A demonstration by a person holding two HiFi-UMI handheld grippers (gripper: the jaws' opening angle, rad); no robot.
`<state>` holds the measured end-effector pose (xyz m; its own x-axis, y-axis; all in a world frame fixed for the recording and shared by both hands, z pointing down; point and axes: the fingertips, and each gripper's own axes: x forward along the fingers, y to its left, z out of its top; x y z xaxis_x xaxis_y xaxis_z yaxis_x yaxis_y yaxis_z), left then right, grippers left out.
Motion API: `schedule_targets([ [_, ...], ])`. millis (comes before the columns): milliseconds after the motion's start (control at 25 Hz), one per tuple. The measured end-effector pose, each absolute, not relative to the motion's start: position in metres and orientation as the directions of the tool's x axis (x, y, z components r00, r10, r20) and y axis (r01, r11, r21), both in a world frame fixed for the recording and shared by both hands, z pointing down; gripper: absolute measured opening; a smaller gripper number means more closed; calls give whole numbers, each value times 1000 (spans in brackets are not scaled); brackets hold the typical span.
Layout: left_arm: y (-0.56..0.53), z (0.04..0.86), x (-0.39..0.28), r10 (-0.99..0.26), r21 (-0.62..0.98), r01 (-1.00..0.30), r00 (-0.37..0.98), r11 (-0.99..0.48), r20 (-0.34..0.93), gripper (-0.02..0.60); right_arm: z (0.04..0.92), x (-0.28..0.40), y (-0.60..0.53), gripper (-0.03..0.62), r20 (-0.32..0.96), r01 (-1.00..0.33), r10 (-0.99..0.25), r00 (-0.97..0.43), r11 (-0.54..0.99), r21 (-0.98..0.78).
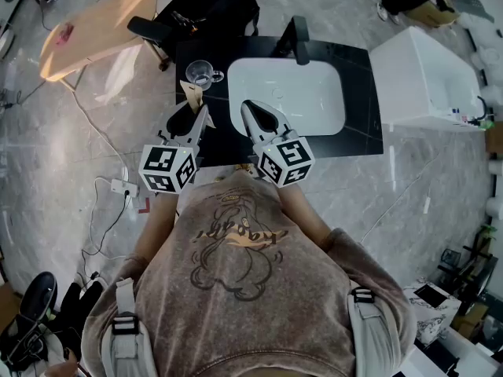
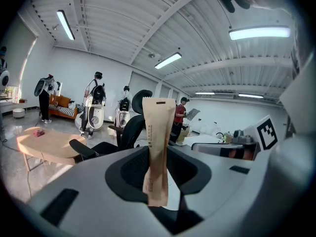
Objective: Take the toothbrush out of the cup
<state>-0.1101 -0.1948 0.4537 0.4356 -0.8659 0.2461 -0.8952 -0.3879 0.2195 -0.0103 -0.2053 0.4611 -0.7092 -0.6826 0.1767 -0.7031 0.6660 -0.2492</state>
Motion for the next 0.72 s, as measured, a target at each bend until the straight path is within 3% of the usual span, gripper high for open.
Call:
schedule_targets([
  [720, -199, 461, -104, -852, 238, -888, 450, -394, 266, 121, 465, -11, -210, 21, 187, -702, -678, -711, 666, -254],
])
